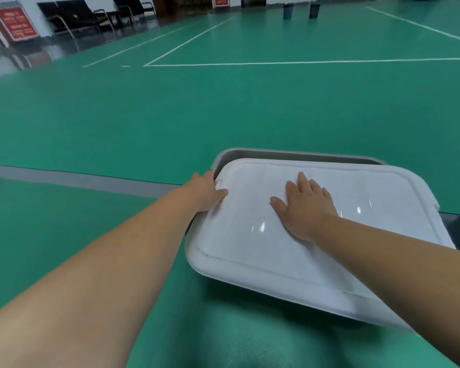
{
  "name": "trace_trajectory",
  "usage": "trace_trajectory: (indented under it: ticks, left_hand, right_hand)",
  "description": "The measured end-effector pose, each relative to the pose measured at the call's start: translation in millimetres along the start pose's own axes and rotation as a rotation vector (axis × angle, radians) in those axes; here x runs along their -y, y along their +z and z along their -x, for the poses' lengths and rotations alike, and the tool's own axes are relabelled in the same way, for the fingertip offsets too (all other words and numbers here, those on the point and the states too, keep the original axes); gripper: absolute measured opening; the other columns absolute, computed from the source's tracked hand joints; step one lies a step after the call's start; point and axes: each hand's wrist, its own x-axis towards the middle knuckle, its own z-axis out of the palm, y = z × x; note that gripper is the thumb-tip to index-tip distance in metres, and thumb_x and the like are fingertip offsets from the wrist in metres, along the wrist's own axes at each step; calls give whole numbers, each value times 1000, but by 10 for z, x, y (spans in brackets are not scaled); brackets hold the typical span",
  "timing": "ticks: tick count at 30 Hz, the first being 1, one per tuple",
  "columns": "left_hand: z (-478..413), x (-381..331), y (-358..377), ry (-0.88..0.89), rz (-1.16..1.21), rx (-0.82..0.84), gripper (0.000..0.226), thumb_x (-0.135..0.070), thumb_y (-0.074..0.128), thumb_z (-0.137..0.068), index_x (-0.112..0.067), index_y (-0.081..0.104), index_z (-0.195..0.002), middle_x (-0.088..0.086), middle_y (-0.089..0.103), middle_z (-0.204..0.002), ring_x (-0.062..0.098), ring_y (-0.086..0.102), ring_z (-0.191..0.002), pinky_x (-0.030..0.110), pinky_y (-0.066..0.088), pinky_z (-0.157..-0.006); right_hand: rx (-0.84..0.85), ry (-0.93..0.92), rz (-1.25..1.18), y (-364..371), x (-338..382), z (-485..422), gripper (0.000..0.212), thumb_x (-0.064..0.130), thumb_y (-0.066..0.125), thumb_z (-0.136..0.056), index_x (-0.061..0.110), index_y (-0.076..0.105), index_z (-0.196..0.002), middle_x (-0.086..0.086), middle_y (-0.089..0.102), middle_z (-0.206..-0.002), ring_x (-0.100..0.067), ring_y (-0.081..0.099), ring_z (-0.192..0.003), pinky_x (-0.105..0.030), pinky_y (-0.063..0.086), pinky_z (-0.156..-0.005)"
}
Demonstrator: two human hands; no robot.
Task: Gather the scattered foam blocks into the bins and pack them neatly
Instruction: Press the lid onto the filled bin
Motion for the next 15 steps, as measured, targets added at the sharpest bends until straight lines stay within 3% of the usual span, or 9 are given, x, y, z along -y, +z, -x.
trace_trajectory:
  ticks: [5, 7, 9, 12, 15]
  left_hand:
    - [96, -160, 105, -1, -40, -100, 39, -23, 41, -107, -5, 45, -141, 21, 48, -140, 36, 54, -119, 37, 41, -87]
    - [185, -212, 182, -10, -120, -146, 38, -5, 38, -102, -1, 54, -136, 20, 53, -132, 33, 53, -117, 36, 47, -89]
    - [201, -217, 203, -70, -99, -133, 36, -1, 40, -100, -2, 58, -132, 18, 59, -128, 32, 60, -114, 39, 53, -88]
    - [219, -225, 206, -89, -70, -171, 33, -22, 44, -108, -6, 58, -133, 13, 61, -128, 32, 64, -114, 45, 54, -87]
    - [295, -212, 237, -92, -61, -199, 59, -57, 36, -106, -8, 54, -134, 13, 59, -128, 34, 62, -113, 41, 44, -80]
  right_hand:
    - [-59, -12, 5, 21, -15, 94, 78, 71, 14, -98, 17, 35, -150, -15, 11, -169, -35, 16, -152, -52, 17, -123]
    - [-53, -26, 0, 38, -27, 198, 80, 73, 12, -96, 20, 32, -152, -13, 11, -169, -34, 14, -153, -54, 14, -123]
    - [-46, -49, -4, 55, -15, 312, 82, 76, 11, -94, 23, 28, -154, -11, 8, -170, -34, 10, -154, -56, 10, -124]
    - [-53, -63, -19, 80, 15, 415, 85, 80, 11, -92, 26, 25, -156, -7, 8, -169, -34, 7, -155, -59, 10, -123]
    - [-77, -51, -33, 99, 10, 454, 81, 78, 16, -93, 25, 29, -153, -7, 11, -169, -33, 10, -154, -58, 12, -123]
